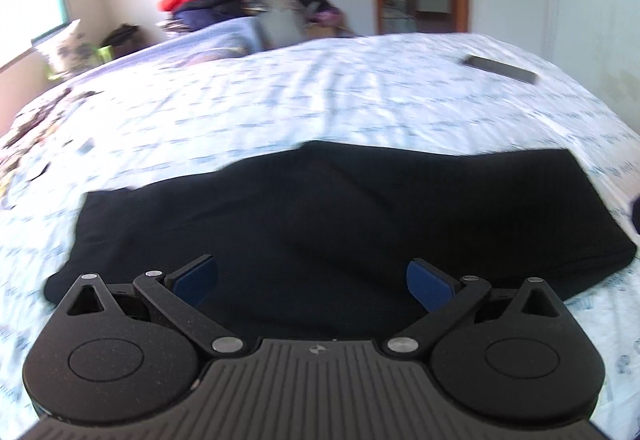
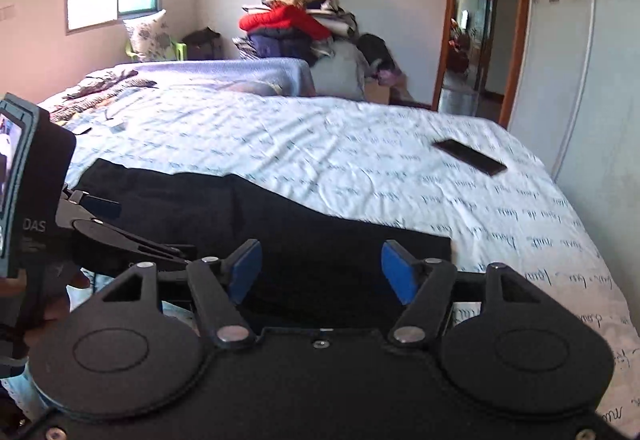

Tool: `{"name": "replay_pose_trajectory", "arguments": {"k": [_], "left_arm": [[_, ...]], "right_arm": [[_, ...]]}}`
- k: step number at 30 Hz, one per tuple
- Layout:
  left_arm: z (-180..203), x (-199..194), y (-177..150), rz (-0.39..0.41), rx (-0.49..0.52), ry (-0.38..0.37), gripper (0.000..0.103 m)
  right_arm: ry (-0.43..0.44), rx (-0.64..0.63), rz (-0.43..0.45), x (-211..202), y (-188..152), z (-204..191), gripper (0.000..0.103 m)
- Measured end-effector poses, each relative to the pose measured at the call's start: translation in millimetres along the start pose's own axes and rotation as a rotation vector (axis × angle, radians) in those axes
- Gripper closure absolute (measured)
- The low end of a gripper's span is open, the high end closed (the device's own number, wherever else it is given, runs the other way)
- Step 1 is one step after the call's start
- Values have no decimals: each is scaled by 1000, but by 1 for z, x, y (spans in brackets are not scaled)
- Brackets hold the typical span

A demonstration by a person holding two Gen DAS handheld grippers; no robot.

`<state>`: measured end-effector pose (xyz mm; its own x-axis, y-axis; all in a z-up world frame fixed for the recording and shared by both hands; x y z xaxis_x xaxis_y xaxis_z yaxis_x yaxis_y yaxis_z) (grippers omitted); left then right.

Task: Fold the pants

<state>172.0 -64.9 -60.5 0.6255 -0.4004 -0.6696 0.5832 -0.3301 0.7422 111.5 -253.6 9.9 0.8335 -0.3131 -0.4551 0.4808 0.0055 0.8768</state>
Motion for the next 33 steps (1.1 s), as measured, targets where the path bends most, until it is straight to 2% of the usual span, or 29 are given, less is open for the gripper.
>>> {"name": "replay_pose_trajectory", "arguments": {"k": [2,5,7,9,11,12,14,17,20,21,24,25,27,28,29,31,33], "left_arm": [[-27,-14,-3,14,-28,72,1],[-77,-39,-6,54,-89,234,1],[-111,-55,-4,81,-124,298,1],[-137,-59,1,56,-165,305,1],[-153,-52,4,25,-217,268,1],[-159,-47,4,16,-257,240,1],[-166,-37,2,24,-342,187,1],[-169,-15,-5,0,-418,157,4],[-162,5,-4,1,-383,184,2],[-158,12,0,-5,-353,206,2],[-150,37,3,-66,-237,285,2],[-149,43,1,-87,-204,309,1],[-149,48,-7,-112,-169,321,0],[-151,48,-11,-114,-171,316,0],[-154,46,-15,-110,-178,306,0],[-160,41,-21,-108,-191,290,0],[-165,35,-24,-112,-184,288,0]], "right_arm": [[40,2,-2,2,2,-14,31],[100,33,-35,20,2,-33,31],[142,44,-58,41,0,-48,31],[137,14,-89,67,-6,-63,33],[117,-36,-124,87,-19,-77,50],[127,-44,-153,96,-28,-83,53],[178,-29,-234,107,-48,-90,52],[190,-101,-213,95,-55,-93,52],[266,-4,-199,90,-28,-86,53],[255,6,-175,94,-17,-84,53],[144,-61,-117,123,9,-87,53],[134,-75,-123,136,13,-90,56],[166,-75,-181,163,14,-100,72],[189,-78,-219,176,11,-106,85],[209,-95,-249,189,8,-114,91],[189,-132,-256,208,6,-123,91],[177,-97,-237,207,23,-120,91]]}}
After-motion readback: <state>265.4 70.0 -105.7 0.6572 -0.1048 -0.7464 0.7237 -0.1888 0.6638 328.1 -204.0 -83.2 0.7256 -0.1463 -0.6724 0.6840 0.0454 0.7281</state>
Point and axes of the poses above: each gripper's, at about its wrist camera, not at the fingertips, and x roughly the way its jaws point, z to its right, y to its top, the point moved 7 cm from there along x, roughly the way its jaws point, and after that the axes turned 15 degrees about -y, right-handed, at the moved point
